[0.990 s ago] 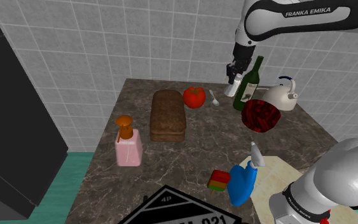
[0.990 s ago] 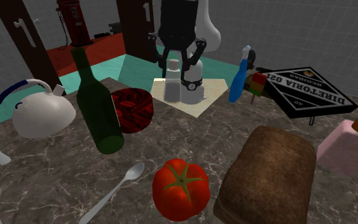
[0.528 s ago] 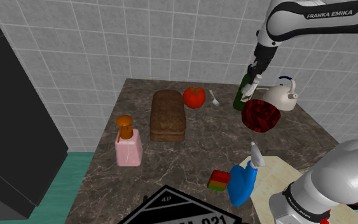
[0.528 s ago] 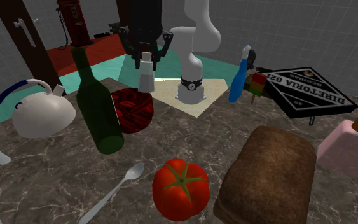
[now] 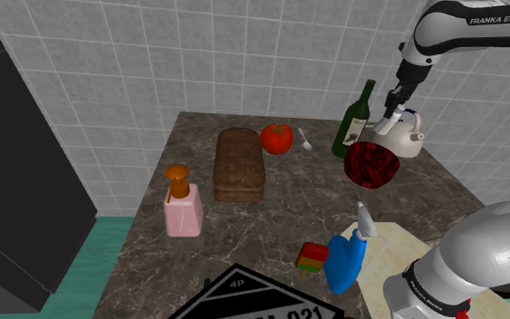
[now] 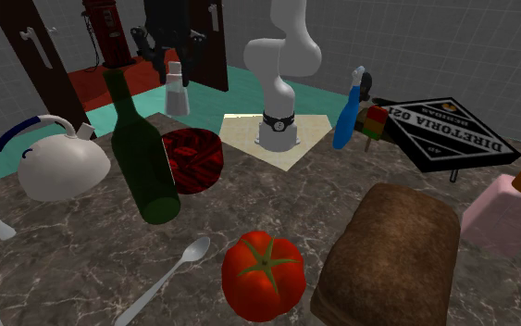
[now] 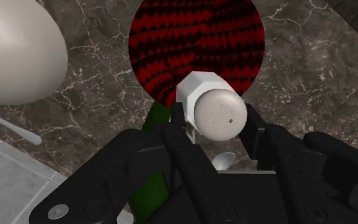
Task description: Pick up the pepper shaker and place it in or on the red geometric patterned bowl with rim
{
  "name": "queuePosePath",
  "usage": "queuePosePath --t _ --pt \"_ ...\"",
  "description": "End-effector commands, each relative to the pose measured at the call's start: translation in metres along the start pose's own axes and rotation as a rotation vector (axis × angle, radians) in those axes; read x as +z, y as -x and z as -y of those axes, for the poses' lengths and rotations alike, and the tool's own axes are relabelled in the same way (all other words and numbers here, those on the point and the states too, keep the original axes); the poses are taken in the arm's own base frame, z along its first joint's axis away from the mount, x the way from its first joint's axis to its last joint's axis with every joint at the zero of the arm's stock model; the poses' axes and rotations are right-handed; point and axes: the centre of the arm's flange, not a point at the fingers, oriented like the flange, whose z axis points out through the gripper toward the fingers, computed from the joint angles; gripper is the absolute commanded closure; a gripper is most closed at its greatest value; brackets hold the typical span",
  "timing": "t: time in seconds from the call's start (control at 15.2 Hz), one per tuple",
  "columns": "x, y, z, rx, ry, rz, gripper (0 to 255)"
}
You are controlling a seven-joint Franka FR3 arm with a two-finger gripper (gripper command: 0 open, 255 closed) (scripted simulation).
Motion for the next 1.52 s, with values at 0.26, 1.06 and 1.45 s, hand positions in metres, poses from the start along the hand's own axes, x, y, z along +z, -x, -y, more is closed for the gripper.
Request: queuePosePath --t 0.26,1.06,1.45 --pt "0.026 0.009 -0.007 -0.003 0.000 0.000 255" --pt "0.089 0.010 -0.001 -0.003 0.000 0.000 255" --pt "0.094 0.010 0.000 -0.003 0.000 0.000 255"
